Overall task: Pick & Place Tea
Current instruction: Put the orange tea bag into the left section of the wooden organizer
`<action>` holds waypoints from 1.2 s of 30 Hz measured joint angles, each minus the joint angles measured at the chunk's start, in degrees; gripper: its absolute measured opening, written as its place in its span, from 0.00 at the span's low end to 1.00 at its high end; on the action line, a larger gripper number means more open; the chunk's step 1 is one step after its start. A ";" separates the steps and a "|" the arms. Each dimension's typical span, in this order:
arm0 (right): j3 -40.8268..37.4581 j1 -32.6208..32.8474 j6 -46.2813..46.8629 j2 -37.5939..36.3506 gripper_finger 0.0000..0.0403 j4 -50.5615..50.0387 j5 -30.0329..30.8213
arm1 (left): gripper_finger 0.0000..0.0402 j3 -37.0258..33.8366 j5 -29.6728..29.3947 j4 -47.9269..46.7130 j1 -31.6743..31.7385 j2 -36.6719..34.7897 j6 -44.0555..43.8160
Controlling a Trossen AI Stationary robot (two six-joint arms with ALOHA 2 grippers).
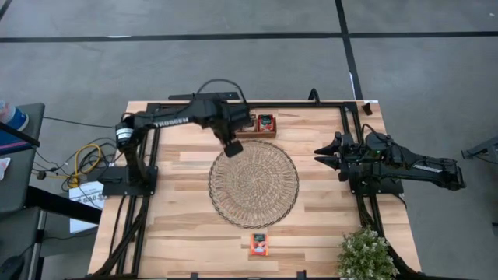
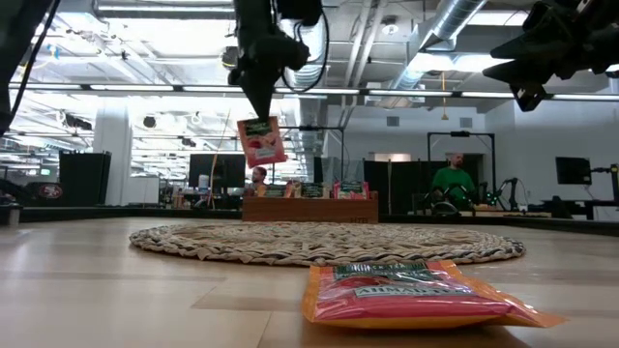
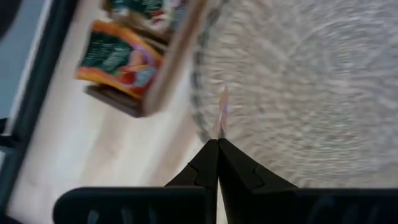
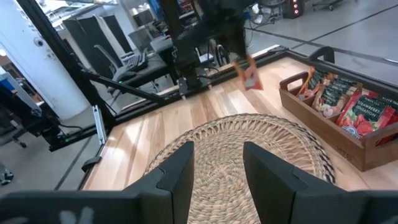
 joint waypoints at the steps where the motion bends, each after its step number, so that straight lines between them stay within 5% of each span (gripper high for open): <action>1: 0.02 0.00 0.35 -0.02 0.32 0.00 0.00 | 0.00 -0.01 0.00 -0.07 1.30 0.01 1.68; 14: 0.00 -0.07 -0.79 -0.02 0.32 0.04 0.42 | 0.00 -0.04 -1.92 4.89 12.61 0.15 22.21; 24: 0.00 -0.09 -0.59 -0.02 0.32 0.15 4.69 | 0.00 -0.09 -5.12 6.89 14.31 5.26 34.25; 36: 0.00 -0.11 -0.40 -0.02 0.32 0.15 6.34 | 0.00 -0.09 -5.53 10.32 14.28 7.86 38.30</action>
